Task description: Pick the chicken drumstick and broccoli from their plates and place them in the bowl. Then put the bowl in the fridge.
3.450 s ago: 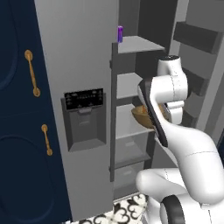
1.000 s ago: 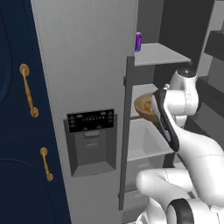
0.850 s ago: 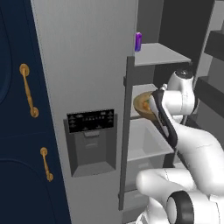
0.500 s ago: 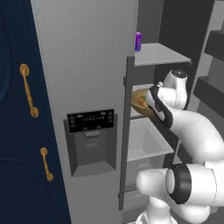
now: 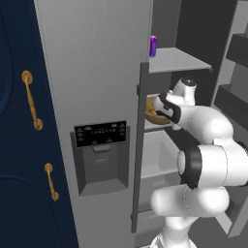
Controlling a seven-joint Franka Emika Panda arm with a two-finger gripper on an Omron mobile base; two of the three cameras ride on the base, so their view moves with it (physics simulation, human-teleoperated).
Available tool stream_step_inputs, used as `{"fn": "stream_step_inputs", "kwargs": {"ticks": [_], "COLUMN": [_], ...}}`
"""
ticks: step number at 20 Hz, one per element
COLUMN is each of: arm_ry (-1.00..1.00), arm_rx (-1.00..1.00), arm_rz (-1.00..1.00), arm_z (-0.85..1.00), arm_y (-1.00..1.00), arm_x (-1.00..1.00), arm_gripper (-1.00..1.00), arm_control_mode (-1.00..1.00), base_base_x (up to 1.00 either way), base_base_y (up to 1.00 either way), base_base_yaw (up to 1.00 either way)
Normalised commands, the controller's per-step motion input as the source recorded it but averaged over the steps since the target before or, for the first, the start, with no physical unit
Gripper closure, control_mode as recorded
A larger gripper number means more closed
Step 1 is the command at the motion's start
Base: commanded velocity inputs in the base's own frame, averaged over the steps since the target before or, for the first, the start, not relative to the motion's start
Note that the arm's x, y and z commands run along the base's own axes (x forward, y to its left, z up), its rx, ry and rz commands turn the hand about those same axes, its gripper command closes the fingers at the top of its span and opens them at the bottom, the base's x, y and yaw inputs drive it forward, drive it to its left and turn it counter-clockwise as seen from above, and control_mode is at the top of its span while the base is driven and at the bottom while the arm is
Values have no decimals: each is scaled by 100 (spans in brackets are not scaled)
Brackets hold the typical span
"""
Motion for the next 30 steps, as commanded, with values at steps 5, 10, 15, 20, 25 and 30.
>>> {"fn": "stream_step_inputs", "kwargs": {"ticks": [5,10,15,20,25,30], "arm_ry": [-5,-4,-2,0,-2,-36], "arm_rx": [0,1,0,0,0,0], "arm_rz": [0,0,0,0,0,0], "arm_z": [-25,-19,-21,-27,0,0], "arm_y": [0,0,0,0,0,1], "arm_x": [52,42,27,11,-1,-22], "arm_gripper": [100,100,100,100,-100,-100], "arm_control_mode": [-100,-100,-100,-100,-100,-100], "base_base_x": [0,0,0,0,0,0], "base_base_y": [0,0,0,0,0,0], "base_base_yaw": [0,0,0,0,0,0]}}
